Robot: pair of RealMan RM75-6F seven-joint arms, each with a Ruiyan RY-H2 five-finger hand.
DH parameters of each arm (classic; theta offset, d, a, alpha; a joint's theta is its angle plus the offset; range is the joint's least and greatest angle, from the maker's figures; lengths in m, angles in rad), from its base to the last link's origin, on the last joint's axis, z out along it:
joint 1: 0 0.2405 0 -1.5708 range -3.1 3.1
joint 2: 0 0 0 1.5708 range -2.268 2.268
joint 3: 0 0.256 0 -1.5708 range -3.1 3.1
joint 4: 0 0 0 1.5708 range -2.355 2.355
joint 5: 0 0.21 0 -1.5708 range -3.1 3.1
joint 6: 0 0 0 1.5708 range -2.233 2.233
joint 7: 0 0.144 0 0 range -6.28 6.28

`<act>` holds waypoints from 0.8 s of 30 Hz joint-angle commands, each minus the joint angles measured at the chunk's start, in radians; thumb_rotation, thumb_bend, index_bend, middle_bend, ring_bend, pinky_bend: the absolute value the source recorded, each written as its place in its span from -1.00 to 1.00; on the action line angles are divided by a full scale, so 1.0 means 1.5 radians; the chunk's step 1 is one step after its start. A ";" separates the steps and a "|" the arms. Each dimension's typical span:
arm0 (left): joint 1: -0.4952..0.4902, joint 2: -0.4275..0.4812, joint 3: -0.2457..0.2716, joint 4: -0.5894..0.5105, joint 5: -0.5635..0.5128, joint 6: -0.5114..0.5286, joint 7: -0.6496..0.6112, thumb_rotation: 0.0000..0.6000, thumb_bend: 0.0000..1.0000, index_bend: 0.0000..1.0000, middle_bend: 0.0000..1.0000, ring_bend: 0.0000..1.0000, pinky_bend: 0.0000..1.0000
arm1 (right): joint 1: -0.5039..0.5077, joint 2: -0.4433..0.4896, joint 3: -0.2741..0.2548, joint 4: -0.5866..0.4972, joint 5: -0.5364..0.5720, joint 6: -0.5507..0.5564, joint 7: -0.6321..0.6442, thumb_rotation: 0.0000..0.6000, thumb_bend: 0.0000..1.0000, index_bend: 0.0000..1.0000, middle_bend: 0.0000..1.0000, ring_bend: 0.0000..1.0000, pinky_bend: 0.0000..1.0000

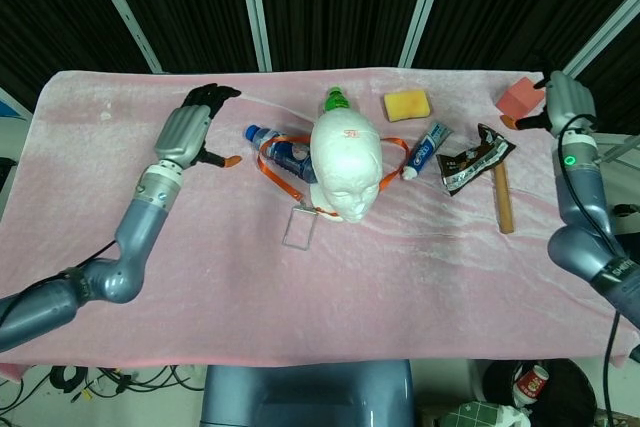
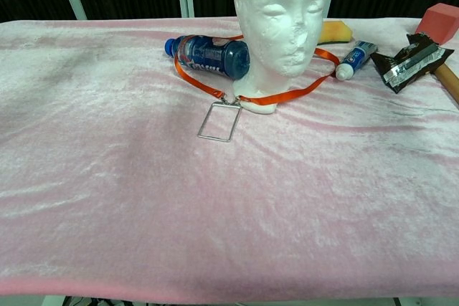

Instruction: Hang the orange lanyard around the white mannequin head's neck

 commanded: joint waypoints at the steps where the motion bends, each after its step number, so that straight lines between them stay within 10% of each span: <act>1: 0.094 0.117 0.069 -0.135 0.042 0.078 0.068 1.00 -0.86 -0.68 -0.75 -1.00 -1.00 | -0.065 0.039 -0.027 -0.066 -0.047 0.060 0.020 1.00 -0.54 -0.77 -0.61 -0.43 -0.54; 15: 0.343 0.219 0.244 -0.182 0.273 0.307 -0.016 1.00 -0.84 -0.68 -0.75 -1.00 -1.00 | -0.253 0.096 -0.171 -0.324 -0.258 0.273 -0.045 1.00 -0.11 -0.74 -0.32 -0.19 -0.32; 24: 0.450 0.199 0.308 -0.133 0.378 0.418 -0.079 1.00 -0.82 -0.67 -0.75 -1.00 -1.00 | -0.288 0.047 -0.228 -0.449 -0.340 0.347 -0.173 1.00 0.00 -0.65 0.25 0.37 0.32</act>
